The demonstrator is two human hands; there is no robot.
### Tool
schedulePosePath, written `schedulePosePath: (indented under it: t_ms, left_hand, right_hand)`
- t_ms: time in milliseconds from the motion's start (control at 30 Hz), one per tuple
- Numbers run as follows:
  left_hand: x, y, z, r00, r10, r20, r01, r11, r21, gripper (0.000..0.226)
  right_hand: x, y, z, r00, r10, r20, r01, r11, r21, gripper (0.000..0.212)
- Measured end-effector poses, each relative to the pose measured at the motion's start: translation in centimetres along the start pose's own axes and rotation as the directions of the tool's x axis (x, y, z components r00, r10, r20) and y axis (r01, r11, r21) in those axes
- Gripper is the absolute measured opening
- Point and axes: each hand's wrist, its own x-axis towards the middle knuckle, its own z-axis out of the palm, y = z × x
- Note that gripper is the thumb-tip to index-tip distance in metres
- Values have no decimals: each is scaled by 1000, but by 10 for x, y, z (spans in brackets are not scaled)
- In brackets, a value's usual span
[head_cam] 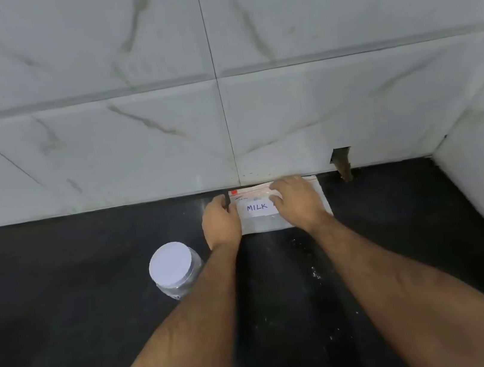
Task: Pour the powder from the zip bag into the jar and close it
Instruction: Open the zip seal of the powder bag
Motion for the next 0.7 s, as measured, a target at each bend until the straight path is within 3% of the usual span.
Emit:
schedulePosePath:
  t_ms: [167,433,600,700]
  left_hand:
    - [37,1,16,980,-195,-43,192,979,-65,39]
    - [66,-11,39,971,-237,-37,233,968,-89,34]
    - [66,-14,42,957,-288,-29,269,922,-278,19]
    - [59,-11,38,958,-285,40,274,860,-431,16]
  right_hand:
    - [48,-15,18,997,-63,36,60,995,76,20]
    - [71,-5,50,992,-123,12,123,992,3,23]
    - [71,-4,51,994,-111,2,111,994,-15,27]
    - [69,-5,38,999,-42,19,41,996,76,30]
